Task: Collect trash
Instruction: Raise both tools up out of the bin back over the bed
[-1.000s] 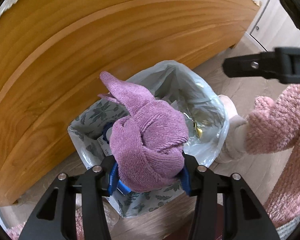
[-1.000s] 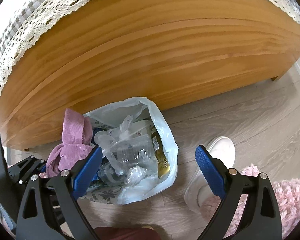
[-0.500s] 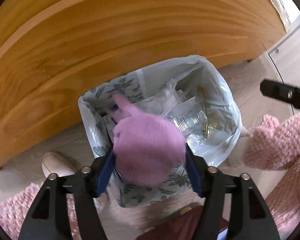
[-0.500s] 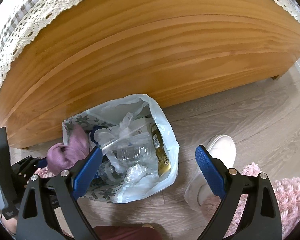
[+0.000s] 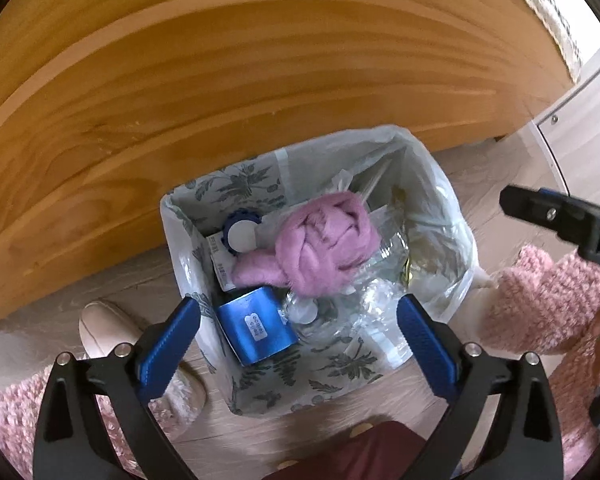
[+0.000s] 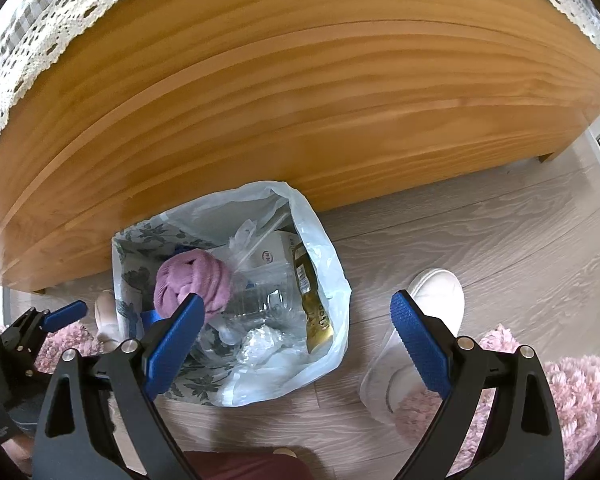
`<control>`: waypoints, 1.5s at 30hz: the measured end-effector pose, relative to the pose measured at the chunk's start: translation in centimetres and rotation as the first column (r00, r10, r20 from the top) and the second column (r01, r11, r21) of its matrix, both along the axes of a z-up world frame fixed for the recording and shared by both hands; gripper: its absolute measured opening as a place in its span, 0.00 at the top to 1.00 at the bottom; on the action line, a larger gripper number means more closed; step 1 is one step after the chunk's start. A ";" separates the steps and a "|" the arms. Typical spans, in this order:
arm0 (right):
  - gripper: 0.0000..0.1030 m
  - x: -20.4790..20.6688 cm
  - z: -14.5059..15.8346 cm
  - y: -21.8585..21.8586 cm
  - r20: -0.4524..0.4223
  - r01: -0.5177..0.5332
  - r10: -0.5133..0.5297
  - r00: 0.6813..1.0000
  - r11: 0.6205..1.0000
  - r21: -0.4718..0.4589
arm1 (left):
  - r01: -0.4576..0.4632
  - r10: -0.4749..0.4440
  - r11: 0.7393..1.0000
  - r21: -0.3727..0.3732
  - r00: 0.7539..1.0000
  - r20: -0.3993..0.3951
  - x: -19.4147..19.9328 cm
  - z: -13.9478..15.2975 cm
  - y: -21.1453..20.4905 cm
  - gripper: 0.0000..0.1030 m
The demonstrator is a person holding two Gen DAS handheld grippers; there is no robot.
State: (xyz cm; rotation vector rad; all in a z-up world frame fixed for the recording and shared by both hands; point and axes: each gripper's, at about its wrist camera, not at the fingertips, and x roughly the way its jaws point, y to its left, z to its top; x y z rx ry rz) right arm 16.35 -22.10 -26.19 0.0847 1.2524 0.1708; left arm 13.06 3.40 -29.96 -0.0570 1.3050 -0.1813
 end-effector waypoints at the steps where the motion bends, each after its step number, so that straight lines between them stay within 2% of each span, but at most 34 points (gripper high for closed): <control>1: 0.12 0.0 0.0 0.0 0.002 -0.001 0.001 1.000 1.000 0.000 | -0.010 0.010 1.000 -0.010 1.000 0.008 0.0 0.3 0.2 0.07; 9: 0.13 -1.0 1.0 0.7 0.039 -0.041 0.041 0.998 0.999 -0.006 | -0.029 0.035 0.997 -0.065 0.996 0.081 -1.1 3.3 0.7 0.07; 12: 0.13 -1.4 1.8 0.8 0.069 -0.056 0.056 0.996 0.998 -0.004 | -0.021 0.033 0.996 -0.086 0.990 0.138 -1.8 5.2 1.0 0.07; 17: 0.13 -2.1 3.9 1.0 0.164 -0.074 0.077 0.983 0.997 -0.023 | -0.013 0.033 0.997 -0.074 0.961 0.274 -3.1 9.0 1.6 0.07; 22: 0.12 -3.0 5.9 0.7 0.258 -0.089 0.093 0.961 0.996 -0.029 | -0.008 0.037 0.997 -0.083 0.934 0.356 -4.1 11.3 2.1 0.07; 29: 0.12 -3.8 7.2 0.3 0.315 -0.095 0.099 0.944 0.995 -0.026 | -0.005 0.037 0.997 -0.080 0.917 0.398 -5.0 12.7 2.7 0.07; 39: 0.12 -4.4 8.8 0.0 0.392 -0.102 0.096 0.915 0.995 -0.006 | -0.017 0.067 0.993 -0.119 0.901 0.429 -5.0 14.0 3.4 0.07; 42: 0.13 -4.5 9.7 -0.4 0.437 -0.092 0.075 0.896 0.996 0.016 | -0.015 0.073 0.991 -0.132 0.891 0.448 -4.9 15.0 3.6 0.07; 45: 0.12 -4.5 10.4 -0.9 0.448 -0.095 0.059 0.892 0.994 0.059 | 0.003 0.072 0.988 -0.156 0.878 0.473 -4.8 16.2 3.8 0.07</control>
